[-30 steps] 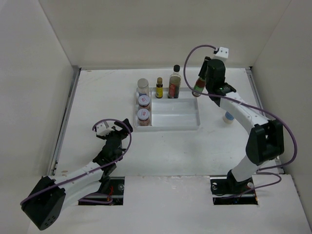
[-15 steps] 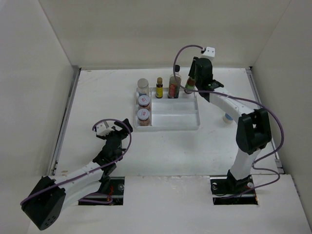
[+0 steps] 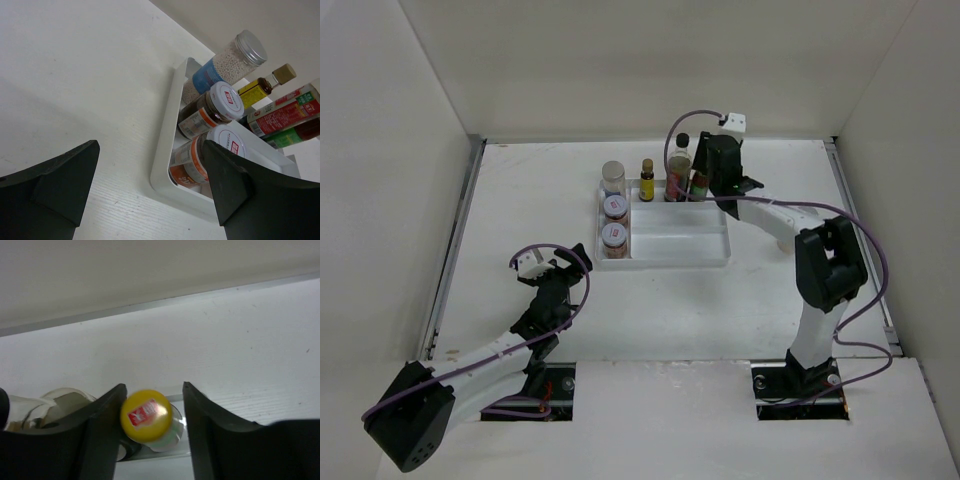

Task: Organize the condiment bottles

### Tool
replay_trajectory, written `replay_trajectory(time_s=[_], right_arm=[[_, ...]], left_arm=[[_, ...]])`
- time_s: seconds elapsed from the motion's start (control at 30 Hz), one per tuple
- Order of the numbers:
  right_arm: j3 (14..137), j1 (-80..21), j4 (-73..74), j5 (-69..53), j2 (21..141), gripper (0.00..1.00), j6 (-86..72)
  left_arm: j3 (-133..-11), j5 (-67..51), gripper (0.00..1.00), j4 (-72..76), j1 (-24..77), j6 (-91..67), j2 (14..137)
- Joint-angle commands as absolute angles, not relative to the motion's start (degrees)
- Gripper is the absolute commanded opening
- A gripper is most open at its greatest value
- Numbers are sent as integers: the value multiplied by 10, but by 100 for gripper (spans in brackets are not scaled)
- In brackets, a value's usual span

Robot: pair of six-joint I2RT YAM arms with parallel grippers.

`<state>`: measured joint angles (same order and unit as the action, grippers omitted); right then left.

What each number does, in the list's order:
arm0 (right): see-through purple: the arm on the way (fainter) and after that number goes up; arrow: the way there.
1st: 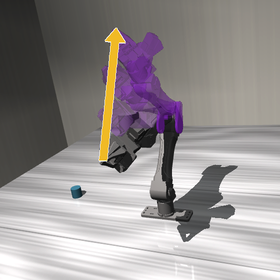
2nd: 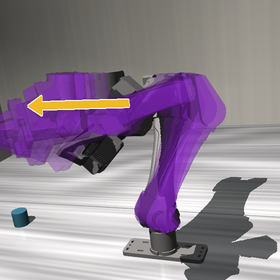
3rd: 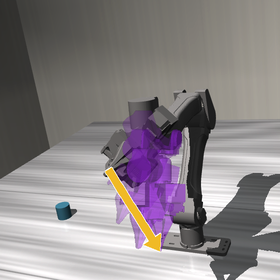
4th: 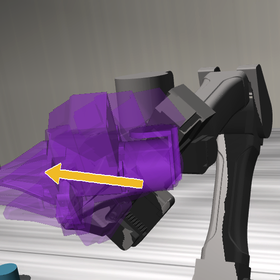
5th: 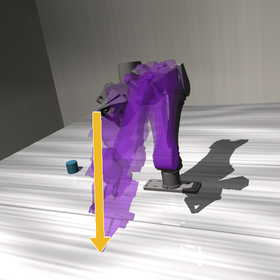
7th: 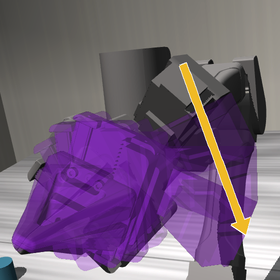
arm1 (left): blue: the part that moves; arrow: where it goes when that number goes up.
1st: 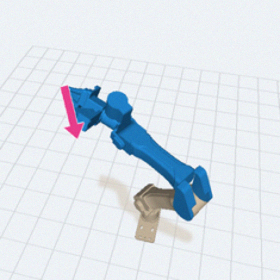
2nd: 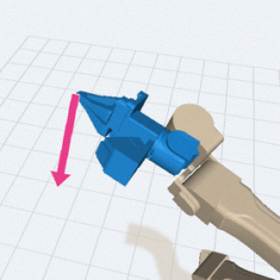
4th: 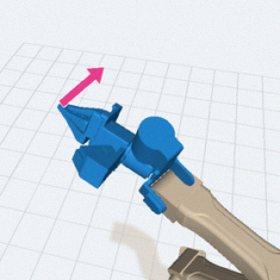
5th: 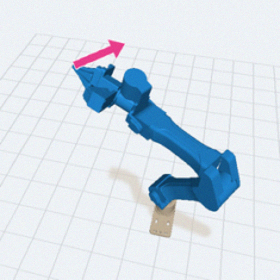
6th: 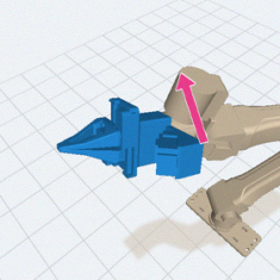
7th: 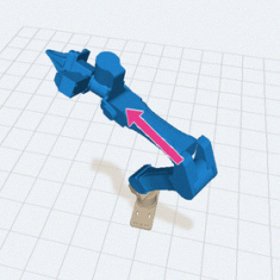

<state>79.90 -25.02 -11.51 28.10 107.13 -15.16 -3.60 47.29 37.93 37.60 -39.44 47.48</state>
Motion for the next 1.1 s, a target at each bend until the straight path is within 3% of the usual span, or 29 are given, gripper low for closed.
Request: replay_trajectory(time_s=[0.0,0.1,0.27,0.4,0.5,0.67,1.07], right_arm=[[774,-255,-177,293,1030,64,-160],[759,-256,-177,296,999,74,-160],[707,-256,-165,320,907,80,-162],[603,-226,-163,360,799,87,-169],[517,-186,-138,427,710,99,-178],[424,-113,-80,487,620,100,-185],[443,-58,-79,377,742,100,-187]], left_arm=[[-35,468,85,405,377,-399,472],[-36,468,85,405,375,-400,479],[-34,464,85,405,374,-400,468],[-33,464,85,402,376,-400,461],[-33,466,85,402,377,-399,461],[-33,463,85,405,380,-400,465],[-40,454,85,405,379,-400,486]])
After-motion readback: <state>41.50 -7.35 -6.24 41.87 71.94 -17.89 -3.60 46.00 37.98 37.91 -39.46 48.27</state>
